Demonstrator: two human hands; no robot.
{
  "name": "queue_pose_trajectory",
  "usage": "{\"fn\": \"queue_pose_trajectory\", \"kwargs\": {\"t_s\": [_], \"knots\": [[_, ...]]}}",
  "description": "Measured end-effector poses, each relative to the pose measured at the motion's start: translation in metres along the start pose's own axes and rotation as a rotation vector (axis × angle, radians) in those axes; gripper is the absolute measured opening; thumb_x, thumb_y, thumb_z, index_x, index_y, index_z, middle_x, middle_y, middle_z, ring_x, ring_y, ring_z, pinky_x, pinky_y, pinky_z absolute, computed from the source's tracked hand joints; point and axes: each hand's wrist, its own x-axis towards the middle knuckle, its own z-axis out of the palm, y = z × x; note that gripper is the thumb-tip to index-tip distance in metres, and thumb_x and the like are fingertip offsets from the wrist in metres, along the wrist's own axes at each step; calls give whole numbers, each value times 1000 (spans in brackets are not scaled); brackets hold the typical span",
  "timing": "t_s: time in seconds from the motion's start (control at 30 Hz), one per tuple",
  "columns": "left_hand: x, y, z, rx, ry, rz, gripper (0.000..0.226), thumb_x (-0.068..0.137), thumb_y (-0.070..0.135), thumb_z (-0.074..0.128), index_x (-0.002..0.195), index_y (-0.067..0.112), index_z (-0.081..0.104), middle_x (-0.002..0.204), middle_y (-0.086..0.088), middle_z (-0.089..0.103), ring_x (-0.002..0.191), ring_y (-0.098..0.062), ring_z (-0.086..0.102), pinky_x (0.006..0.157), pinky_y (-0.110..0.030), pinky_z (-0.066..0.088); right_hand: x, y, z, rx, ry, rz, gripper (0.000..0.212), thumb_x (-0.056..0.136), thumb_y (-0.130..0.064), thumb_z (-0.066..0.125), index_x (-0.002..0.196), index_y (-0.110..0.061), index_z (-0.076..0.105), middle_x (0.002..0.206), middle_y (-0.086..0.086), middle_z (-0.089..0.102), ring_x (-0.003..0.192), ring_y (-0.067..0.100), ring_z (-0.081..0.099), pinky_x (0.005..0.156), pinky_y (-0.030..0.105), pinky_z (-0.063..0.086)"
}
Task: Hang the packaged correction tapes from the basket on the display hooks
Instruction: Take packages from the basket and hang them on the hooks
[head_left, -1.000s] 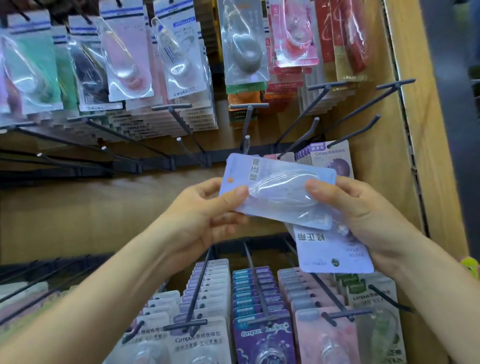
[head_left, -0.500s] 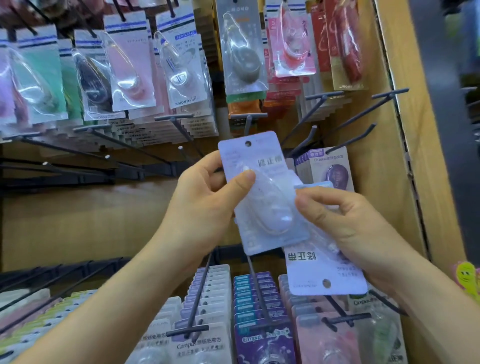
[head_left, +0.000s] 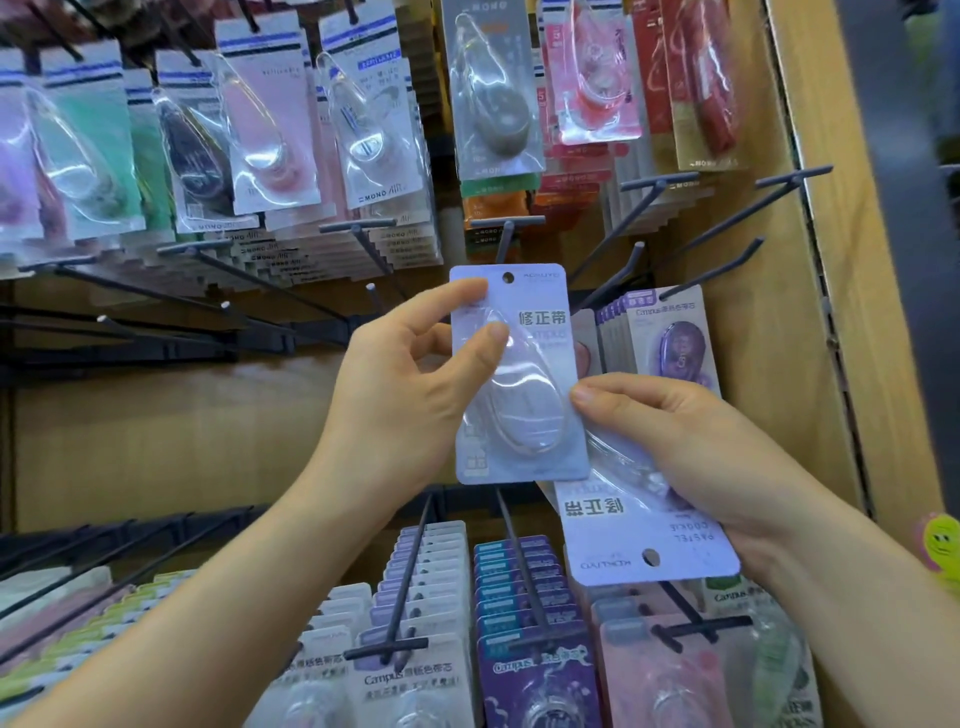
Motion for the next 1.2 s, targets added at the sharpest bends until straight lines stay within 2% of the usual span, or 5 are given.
{"fn": "queue_pose_trajectory", "kwargs": {"t_s": [0.17,0.43,0.8,0.97,1.2], "knots": [[3,8,2,86,36,-6,38,93,28,63,131,24,60,82,9,66,72,-4,66,49,-11,45,-2,-7,2,-4,-25,-31,21,93,-25,61,101,-13,77,97,6,78,86,22,75,64,24,59],[23,11,3,97,-123,-244,37,97,26,54,133,37,51,138,5,53,119,-21,54,65,-25,45,8,-8,5,60,-43,36,24,94,-25,61,108,-10,74,99,12,77,88,26,75,61,27,59],[37,-53,-4,274,-111,-264,56,81,20,80,125,40,53,101,2,70,88,-16,70,69,-35,61,31,13,-9,-495,265,-92,21,97,-14,54,94,-24,73,46,-21,54,32,-1,44,35,9,29],[66,-98,17,441,-140,-192,55,85,23,76,130,35,48,129,6,57,113,-20,60,94,-46,54,25,14,-17,-407,247,-62,42,96,-13,57,124,-44,57,101,-16,55,72,7,63,45,10,45],[81,-125,18,748,-277,-152,54,95,31,63,141,40,35,127,-9,62,86,-23,56,71,-30,42,28,23,-21,-197,206,-105,78,88,-18,73,142,-53,29,108,-28,52,69,-13,65,51,14,51]]}}
